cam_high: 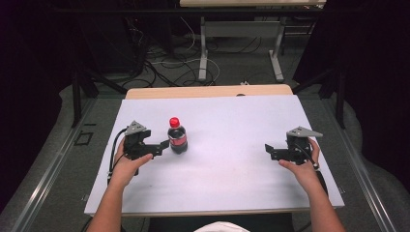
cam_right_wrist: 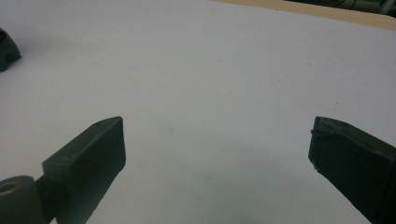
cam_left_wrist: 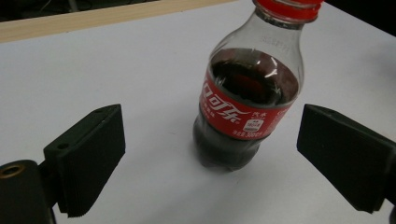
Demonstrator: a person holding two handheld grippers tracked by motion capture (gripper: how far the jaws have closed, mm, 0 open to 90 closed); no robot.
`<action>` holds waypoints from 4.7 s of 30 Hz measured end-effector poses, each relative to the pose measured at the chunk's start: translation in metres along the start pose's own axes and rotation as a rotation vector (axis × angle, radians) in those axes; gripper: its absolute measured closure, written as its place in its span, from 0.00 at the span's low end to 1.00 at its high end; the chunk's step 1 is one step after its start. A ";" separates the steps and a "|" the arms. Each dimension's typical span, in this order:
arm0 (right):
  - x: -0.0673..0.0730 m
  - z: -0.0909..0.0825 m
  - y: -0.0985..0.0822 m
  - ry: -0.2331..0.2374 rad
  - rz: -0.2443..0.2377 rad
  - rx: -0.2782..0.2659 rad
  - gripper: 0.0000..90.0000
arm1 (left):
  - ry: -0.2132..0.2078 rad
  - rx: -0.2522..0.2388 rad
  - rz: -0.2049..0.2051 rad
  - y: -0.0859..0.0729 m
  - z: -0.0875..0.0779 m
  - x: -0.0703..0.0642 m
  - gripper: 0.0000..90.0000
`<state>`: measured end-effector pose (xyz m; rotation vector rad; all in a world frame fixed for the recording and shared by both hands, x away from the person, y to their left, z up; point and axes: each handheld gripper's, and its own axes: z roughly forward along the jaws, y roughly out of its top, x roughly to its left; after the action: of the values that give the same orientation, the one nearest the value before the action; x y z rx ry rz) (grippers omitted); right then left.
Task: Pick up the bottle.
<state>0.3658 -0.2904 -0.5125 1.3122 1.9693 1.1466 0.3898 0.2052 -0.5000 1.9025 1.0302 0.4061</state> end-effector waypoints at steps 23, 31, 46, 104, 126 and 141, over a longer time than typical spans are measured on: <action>0.003 0.001 -0.003 0.013 0.006 0.031 0.06 | -0.017 0.025 0.086 0.003 0.049 -0.017 0.27; 0.004 0.002 -0.004 0.013 -0.008 0.035 0.06 | -0.007 0.026 0.115 0.004 0.049 -0.019 0.32; 0.004 0.004 -0.005 0.009 -0.014 0.039 0.07 | 0.007 0.039 0.112 0.006 0.048 -0.021 0.33; 0.127 -0.018 0.076 0.373 -0.226 -0.101 0.32 | -0.203 0.092 0.246 0.013 0.051 -0.133 0.33; 0.164 0.003 0.083 0.446 -0.273 -0.073 0.56 | -0.238 0.105 0.282 0.010 0.053 -0.148 0.33; 0.172 0.005 0.084 0.435 -0.305 -0.078 0.68 | -0.253 0.129 0.301 0.010 0.049 -0.152 0.33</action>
<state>0.3406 -0.1168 -0.4362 0.7268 2.2990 1.4207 0.3350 0.0553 -0.4995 2.1691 0.6187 0.2634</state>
